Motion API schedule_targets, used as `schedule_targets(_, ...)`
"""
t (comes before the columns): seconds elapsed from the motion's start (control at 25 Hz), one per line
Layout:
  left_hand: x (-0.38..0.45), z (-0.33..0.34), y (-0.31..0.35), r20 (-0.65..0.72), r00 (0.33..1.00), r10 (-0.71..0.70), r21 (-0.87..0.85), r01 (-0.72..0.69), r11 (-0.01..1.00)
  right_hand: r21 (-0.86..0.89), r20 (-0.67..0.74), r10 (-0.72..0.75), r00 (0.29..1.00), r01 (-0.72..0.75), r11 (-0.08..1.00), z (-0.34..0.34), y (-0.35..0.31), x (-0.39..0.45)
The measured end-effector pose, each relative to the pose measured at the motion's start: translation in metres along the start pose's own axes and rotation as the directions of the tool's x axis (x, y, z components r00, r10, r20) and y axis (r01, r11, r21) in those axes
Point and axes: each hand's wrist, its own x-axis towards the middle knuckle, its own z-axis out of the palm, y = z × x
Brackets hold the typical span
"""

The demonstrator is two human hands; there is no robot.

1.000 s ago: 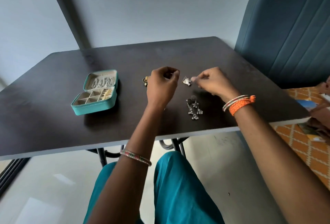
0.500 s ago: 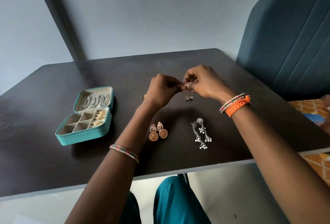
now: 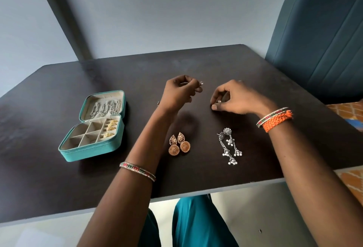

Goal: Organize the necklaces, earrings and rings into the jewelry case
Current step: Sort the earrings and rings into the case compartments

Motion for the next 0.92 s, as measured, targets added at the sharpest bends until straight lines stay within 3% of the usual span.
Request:
schedule_targets(0.12,-0.004,-0.001,0.003,-0.057,0.993,-0.105,-0.258,0.087,0.962,0.005,-0.019,-0.015,1.0,0.015,1.0,0.006,0.002,0.002)
schedule_targets(0.24,-0.005,-0.004,0.002,-0.063,0.988,-0.14,-0.34,0.11,0.934,0.081,-0.082,-0.021,0.996,0.027,0.996,0.012,0.004,0.005)
schedule_targets(0.4,-0.007,-0.004,0.005,0.014,0.982,-0.19,-0.422,0.178,0.889,0.436,-0.193,-0.056,0.98,0.137,0.889,0.011,-0.002,0.007)
schedule_targets(0.48,-0.008,-0.004,0.005,0.038,0.976,-0.213,-0.436,0.208,0.876,0.609,-0.207,-0.07,0.976,0.185,0.772,0.009,-0.006,0.005)
schedule_targets(0.64,-0.01,-0.006,0.004,0.03,0.979,-0.201,-0.382,0.197,0.903,0.737,-0.188,-0.089,0.978,0.2,0.646,0.007,-0.01,0.003)
schedule_targets(0.92,-0.012,-0.007,0.002,0.021,0.986,-0.163,-0.18,0.164,0.97,0.68,-0.226,-0.086,0.97,0.22,0.699,0.008,-0.009,0.004)
